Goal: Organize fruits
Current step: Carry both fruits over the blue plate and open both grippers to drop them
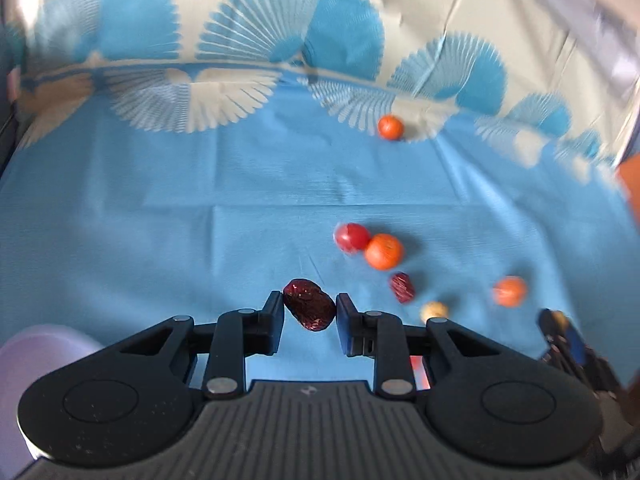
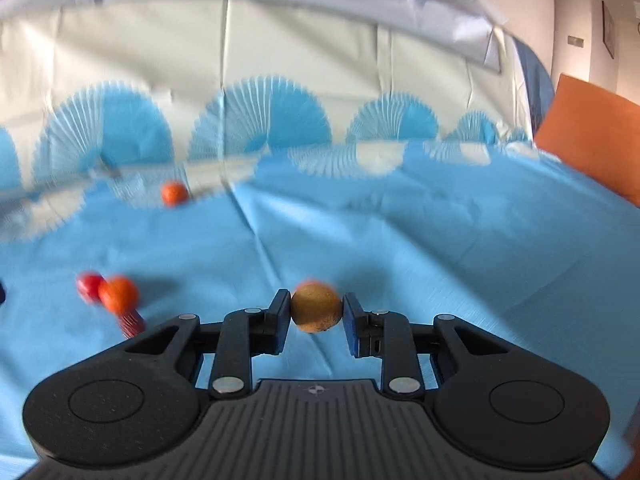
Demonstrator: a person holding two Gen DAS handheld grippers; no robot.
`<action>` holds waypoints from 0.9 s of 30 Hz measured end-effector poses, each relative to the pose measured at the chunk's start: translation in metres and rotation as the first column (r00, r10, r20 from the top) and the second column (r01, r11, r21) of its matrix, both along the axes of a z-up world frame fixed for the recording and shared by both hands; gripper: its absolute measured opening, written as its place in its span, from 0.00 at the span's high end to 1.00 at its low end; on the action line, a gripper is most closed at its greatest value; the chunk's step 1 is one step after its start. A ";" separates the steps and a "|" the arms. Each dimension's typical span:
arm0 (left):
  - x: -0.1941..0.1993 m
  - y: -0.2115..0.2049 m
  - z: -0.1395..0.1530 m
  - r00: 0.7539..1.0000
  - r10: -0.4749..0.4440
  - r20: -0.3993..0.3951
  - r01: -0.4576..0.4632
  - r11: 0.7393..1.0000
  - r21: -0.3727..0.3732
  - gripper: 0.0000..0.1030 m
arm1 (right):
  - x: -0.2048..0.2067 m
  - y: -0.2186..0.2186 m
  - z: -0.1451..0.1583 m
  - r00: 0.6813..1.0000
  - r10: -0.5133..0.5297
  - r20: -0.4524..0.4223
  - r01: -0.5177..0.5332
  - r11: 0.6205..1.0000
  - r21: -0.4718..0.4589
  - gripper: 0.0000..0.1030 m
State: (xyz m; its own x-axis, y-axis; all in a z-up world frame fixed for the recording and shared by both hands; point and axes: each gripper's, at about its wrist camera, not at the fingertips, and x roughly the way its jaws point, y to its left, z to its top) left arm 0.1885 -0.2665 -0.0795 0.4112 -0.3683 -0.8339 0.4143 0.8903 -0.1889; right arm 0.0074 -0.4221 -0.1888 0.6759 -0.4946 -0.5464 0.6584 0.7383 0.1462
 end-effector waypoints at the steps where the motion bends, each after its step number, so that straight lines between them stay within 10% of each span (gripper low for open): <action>1: -0.011 0.015 0.013 1.000 0.010 0.006 -0.010 1.000 -0.016 0.70 | -0.009 0.002 0.013 1.000 0.012 0.026 -0.013 1.000 0.010 0.72; 10: -0.120 0.148 0.086 0.993 0.104 0.055 -0.101 0.993 -0.053 0.70 | -0.112 0.073 0.110 0.950 0.281 0.134 -0.296 0.949 0.106 0.72; 27: -0.270 0.310 0.119 0.957 0.249 0.146 -0.235 0.966 -0.107 0.70 | -0.208 0.262 0.192 0.771 0.615 0.164 -0.631 0.772 0.074 0.72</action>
State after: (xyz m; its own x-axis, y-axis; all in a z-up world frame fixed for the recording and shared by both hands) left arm -0.0820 0.0432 0.0392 0.6201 -0.3104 -0.7205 0.2190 0.9504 -0.2209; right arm -0.2006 -0.1598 0.0034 0.8779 0.1213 -0.4633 0.0300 0.9516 0.3060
